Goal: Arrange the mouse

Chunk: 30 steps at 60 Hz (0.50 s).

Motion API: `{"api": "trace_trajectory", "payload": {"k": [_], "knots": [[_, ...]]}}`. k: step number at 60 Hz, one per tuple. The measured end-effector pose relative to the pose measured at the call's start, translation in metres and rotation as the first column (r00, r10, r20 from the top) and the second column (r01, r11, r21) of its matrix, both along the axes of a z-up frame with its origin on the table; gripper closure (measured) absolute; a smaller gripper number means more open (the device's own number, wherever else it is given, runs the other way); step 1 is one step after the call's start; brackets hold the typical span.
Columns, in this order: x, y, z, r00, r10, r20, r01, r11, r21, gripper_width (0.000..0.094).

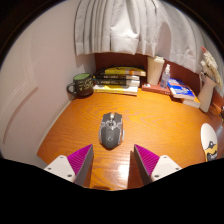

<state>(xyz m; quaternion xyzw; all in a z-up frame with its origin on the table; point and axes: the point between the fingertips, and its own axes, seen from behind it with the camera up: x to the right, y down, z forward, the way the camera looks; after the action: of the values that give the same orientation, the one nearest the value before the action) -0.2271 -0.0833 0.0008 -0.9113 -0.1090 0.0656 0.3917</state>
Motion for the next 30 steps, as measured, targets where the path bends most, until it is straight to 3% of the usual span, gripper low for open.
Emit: {"api": "trace_trajectory", "payload": {"k": [11,19,30], "knots": [[-0.029,0.053,-0.017,0.998,-0.058,-0.009,0.058,0.998,-0.018,0.0141],[-0.022,0.086,-0.019,0.988,-0.155,0.014,0.155,0.988,0.004,0.0300],[-0.022,0.110,-0.018,0.977,-0.204,0.055,0.204,0.979,0.004,0.0432]]}}
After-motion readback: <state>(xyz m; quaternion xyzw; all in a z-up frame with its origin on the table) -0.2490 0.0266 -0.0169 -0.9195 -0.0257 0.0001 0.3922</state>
